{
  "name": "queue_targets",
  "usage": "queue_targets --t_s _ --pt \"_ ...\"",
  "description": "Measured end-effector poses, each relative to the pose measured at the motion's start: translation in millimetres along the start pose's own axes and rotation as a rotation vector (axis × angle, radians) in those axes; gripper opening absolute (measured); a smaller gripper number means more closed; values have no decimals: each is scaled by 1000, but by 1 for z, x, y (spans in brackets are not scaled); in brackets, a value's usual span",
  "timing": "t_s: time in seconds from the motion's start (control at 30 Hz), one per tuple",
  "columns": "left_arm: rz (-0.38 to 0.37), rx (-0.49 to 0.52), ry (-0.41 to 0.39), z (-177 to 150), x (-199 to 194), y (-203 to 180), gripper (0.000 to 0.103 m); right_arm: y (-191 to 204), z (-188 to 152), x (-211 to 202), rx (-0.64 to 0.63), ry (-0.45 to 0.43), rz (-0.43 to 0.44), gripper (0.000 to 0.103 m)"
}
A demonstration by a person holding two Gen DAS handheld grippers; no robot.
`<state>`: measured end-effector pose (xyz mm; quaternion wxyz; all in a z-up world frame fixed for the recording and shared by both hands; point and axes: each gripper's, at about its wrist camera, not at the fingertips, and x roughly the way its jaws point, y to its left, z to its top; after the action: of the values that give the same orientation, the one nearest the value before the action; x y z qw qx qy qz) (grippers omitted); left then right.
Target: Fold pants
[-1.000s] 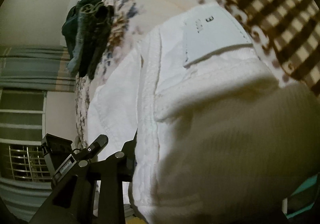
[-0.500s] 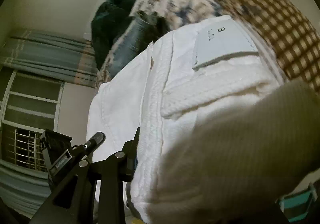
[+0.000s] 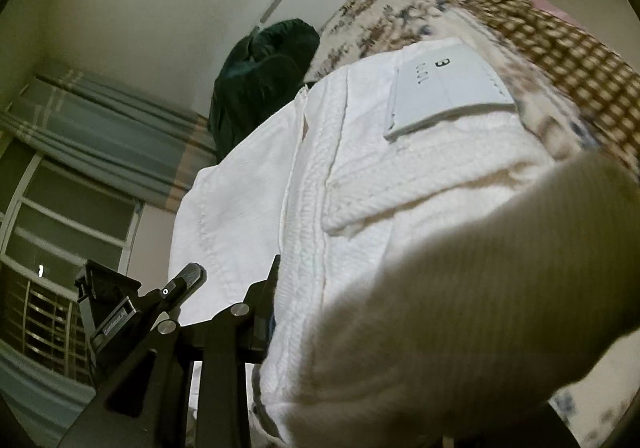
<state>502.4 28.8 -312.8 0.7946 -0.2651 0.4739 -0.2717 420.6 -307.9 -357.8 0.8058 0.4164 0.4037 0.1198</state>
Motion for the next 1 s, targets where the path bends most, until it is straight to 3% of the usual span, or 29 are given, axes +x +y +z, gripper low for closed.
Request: queue_targets --t_s 0.23,0.37,0.47,0.53,0.6,0.7,0.8,0.87,1.0 --pt "17 -16 28 87 70 90 32 3 52 131 30 -38 -5 33" --pt "81 -58 97 103 116 147 33 -22 67 200 42 1 -58 33" --pt "116 -75 138 102 130 168 40 -37 71 229 45 31 -89 35" --pt "154 -55 137 98 127 169 51 -41 75 236 48 66 -113 42" --pt "199 -32 141 92 119 164 62 -46 78 234 61 90 -136 57" --pt "253 -34 152 82 105 157 66 -42 79 219 42 105 -214 65" --pt "353 1 164 74 97 145 82 -39 81 200 12 113 -318 72" --pt "427 37 174 64 90 130 86 -31 82 188 -18 114 -419 81" --pt "512 95 170 48 78 96 88 -3 81 164 -133 100 -617 99"
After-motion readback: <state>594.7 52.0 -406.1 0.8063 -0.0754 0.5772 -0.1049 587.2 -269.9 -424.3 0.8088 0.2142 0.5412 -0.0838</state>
